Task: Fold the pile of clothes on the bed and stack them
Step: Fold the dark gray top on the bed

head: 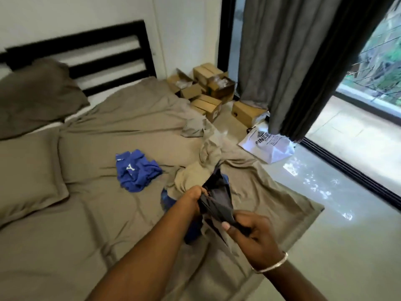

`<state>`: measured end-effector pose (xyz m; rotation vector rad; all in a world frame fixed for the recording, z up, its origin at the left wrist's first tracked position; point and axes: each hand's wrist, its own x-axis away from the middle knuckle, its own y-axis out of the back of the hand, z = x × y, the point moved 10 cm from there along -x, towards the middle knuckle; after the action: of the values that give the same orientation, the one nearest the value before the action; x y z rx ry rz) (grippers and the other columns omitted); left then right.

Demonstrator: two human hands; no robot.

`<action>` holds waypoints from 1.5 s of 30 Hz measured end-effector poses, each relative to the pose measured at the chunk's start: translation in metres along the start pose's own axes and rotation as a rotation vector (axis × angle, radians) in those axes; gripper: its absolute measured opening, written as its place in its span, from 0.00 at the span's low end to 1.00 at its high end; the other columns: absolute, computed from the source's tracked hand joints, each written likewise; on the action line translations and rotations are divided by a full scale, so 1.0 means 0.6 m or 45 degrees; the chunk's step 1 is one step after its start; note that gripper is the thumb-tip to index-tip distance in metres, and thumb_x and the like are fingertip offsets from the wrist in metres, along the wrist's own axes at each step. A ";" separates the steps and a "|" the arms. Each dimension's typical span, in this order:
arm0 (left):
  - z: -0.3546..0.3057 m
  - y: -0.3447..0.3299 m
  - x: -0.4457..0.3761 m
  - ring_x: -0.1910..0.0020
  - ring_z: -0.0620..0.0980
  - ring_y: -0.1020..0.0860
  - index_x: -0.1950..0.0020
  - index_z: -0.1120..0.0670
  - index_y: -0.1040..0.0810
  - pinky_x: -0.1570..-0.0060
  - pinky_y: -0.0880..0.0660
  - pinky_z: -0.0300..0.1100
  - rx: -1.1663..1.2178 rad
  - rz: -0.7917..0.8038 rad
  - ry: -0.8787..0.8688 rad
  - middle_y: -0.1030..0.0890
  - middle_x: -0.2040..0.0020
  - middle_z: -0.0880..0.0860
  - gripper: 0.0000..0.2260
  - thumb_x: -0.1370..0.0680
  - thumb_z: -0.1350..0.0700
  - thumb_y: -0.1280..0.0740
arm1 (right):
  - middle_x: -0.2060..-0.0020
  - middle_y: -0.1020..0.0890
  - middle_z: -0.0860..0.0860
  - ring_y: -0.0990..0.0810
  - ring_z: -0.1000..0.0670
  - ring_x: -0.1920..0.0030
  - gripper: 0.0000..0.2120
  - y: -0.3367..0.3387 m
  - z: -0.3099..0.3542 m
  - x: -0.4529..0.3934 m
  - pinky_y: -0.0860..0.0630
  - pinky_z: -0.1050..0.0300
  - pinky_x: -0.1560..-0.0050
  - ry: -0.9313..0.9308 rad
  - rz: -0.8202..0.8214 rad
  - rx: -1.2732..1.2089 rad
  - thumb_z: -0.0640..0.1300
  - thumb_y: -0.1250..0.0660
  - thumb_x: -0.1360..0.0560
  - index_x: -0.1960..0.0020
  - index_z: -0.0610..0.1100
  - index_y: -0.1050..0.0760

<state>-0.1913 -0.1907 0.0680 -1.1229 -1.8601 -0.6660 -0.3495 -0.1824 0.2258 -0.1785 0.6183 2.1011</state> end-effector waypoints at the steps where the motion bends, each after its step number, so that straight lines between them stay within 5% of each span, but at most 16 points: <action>1: 0.009 0.003 -0.002 0.66 0.55 0.29 0.62 0.60 0.30 0.66 0.29 0.44 -0.007 -0.027 -0.038 0.27 0.61 0.58 0.12 0.19 0.63 0.45 | 0.74 0.36 0.58 0.35 0.60 0.72 0.21 -0.010 -0.015 0.007 0.38 0.65 0.69 -0.060 0.077 -0.001 0.42 0.28 0.26 0.69 0.50 0.38; 4: -0.009 0.018 0.012 0.45 0.60 0.21 0.40 0.63 0.23 0.47 0.24 0.46 -0.110 -0.183 -0.220 0.22 0.39 0.62 0.12 0.18 0.59 0.43 | 0.73 0.30 0.50 0.29 0.52 0.70 0.19 -0.032 -0.050 0.035 0.33 0.58 0.65 -0.329 0.330 -0.146 0.55 0.32 0.26 0.69 0.44 0.30; 6: -0.029 0.044 0.050 0.33 0.60 0.28 0.29 0.65 0.31 0.37 0.30 0.48 -0.316 -0.396 -0.278 0.28 0.30 0.62 0.18 0.16 0.56 0.43 | 0.68 0.23 0.45 0.23 0.48 0.64 0.19 -0.020 -0.087 0.057 0.27 0.53 0.61 -0.621 0.176 -0.360 0.60 0.30 0.29 0.65 0.45 0.24; 9: -0.085 0.062 0.105 0.34 0.62 0.27 0.32 0.67 0.29 0.38 0.31 0.49 -0.488 -0.570 -0.479 0.26 0.32 0.64 0.17 0.16 0.57 0.44 | 0.49 0.19 0.38 0.20 0.43 0.56 0.14 0.017 -0.172 0.119 0.26 0.51 0.59 -1.236 -0.267 -0.572 0.53 0.31 0.25 0.52 0.42 0.25; 13: -0.163 0.059 0.136 0.39 0.64 0.24 0.37 0.64 0.23 0.44 0.28 0.49 -0.592 -0.653 -0.658 0.21 0.39 0.65 0.14 0.19 0.61 0.42 | 0.42 0.22 0.43 0.21 0.39 0.46 0.21 -0.019 -0.223 0.161 0.22 0.43 0.52 -1.827 -0.159 -0.938 0.59 0.32 0.26 0.41 0.44 0.25; 16: -0.229 0.016 0.152 0.45 0.62 0.21 0.45 0.60 0.19 0.47 0.27 0.47 -0.616 -0.571 -0.836 0.18 0.46 0.63 0.12 0.22 0.63 0.41 | 0.40 0.22 0.40 0.22 0.36 0.41 0.30 -0.043 -0.236 0.076 0.21 0.36 0.52 -1.779 -0.085 -1.260 0.66 0.31 0.31 0.41 0.44 0.25; 18: -0.264 -0.031 0.153 0.50 0.60 0.20 0.51 0.57 0.18 0.46 0.23 0.50 -0.609 -0.472 -0.917 0.17 0.49 0.61 0.12 0.25 0.63 0.42 | 0.45 0.18 0.40 0.20 0.37 0.46 0.29 -0.039 -0.240 0.002 0.20 0.39 0.55 -1.734 -0.097 -1.353 0.66 0.31 0.30 0.40 0.44 0.23; 21: -0.311 -0.091 0.151 0.49 0.56 0.19 0.47 0.55 0.17 0.41 0.23 0.54 -0.585 -0.364 -1.011 0.16 0.50 0.56 0.18 0.30 0.61 0.44 | 0.58 0.14 0.40 0.15 0.41 0.63 0.19 -0.004 -0.242 -0.093 0.18 0.49 0.67 -1.635 -0.247 -1.513 0.53 0.35 0.21 0.40 0.40 0.21; 24: -0.367 -0.119 0.151 0.46 0.55 0.19 0.44 0.56 0.18 0.38 0.24 0.54 -0.554 -0.355 -1.063 0.16 0.47 0.54 0.22 0.32 0.58 0.44 | 0.65 0.15 0.40 0.15 0.43 0.68 0.12 0.049 -0.255 -0.159 0.19 0.50 0.72 -1.518 -0.299 -1.460 0.40 0.40 0.19 0.44 0.36 0.21; 27: -0.421 -0.107 0.154 0.47 0.53 0.18 0.44 0.55 0.17 0.39 0.24 0.53 -0.529 -0.464 -1.100 0.16 0.49 0.53 0.24 0.33 0.57 0.45 | 0.68 0.15 0.43 0.17 0.44 0.65 0.12 0.060 -0.268 -0.222 0.18 0.52 0.63 -1.516 -0.198 -1.406 0.40 0.41 0.18 0.51 0.37 0.21; 31: -0.468 -0.081 0.194 0.49 0.52 0.18 0.44 0.56 0.17 0.41 0.23 0.51 -0.569 -0.634 -1.161 0.15 0.50 0.53 0.21 0.30 0.59 0.45 | 0.45 0.17 0.40 0.19 0.42 0.46 0.16 0.027 -0.271 -0.320 0.20 0.49 0.44 -1.495 -0.070 -1.286 0.44 0.41 0.19 0.36 0.39 0.23; 36: -0.553 -0.009 0.267 0.47 0.56 0.20 0.43 0.59 0.19 0.42 0.24 0.49 -0.526 -0.931 -1.286 0.17 0.48 0.58 0.20 0.28 0.60 0.44 | 0.50 0.18 0.43 0.19 0.47 0.52 0.10 -0.010 -0.184 -0.460 0.19 0.57 0.55 -1.270 0.145 -1.379 0.42 0.42 0.19 0.44 0.43 0.22; 38: -0.584 0.014 0.299 0.45 0.57 0.21 0.41 0.58 0.20 0.41 0.25 0.51 -0.584 -1.033 -1.328 0.17 0.46 0.57 0.22 0.30 0.59 0.45 | 0.52 0.20 0.45 0.20 0.50 0.56 0.12 -0.005 -0.148 -0.516 0.20 0.61 0.63 -1.048 0.204 -1.347 0.37 0.45 0.18 0.39 0.42 0.25; 41: -0.609 0.051 0.327 0.42 0.65 0.24 0.34 0.64 0.28 0.44 0.27 0.54 -0.968 -1.371 -1.067 0.22 0.42 0.65 0.18 0.22 0.62 0.43 | 0.53 0.19 0.47 0.19 0.46 0.53 0.10 0.014 -0.137 -0.589 0.19 0.55 0.59 -0.685 0.345 -0.750 0.42 0.41 0.18 0.39 0.45 0.24; 43: -0.607 0.069 0.327 0.44 0.67 0.24 0.39 0.68 0.26 0.46 0.26 0.55 -1.254 -1.511 -0.778 0.22 0.42 0.67 0.14 0.20 0.61 0.41 | 0.53 0.17 0.45 0.19 0.41 0.51 0.10 0.024 -0.166 -0.609 0.20 0.48 0.49 -0.576 0.425 -0.036 0.48 0.36 0.20 0.45 0.45 0.19; 45: -0.592 0.069 0.319 0.44 0.67 0.23 0.44 0.67 0.23 0.46 0.26 0.53 -1.346 -1.518 -0.674 0.22 0.43 0.67 0.12 0.21 0.61 0.40 | 0.54 0.16 0.43 0.18 0.40 0.53 0.12 0.031 -0.200 -0.600 0.20 0.47 0.48 -0.640 0.388 0.256 0.50 0.33 0.23 0.49 0.41 0.17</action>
<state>-0.0636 -0.3615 0.4134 -0.6241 -2.6485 -2.4084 -0.1699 -0.5159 0.2552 0.5742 0.5661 2.2331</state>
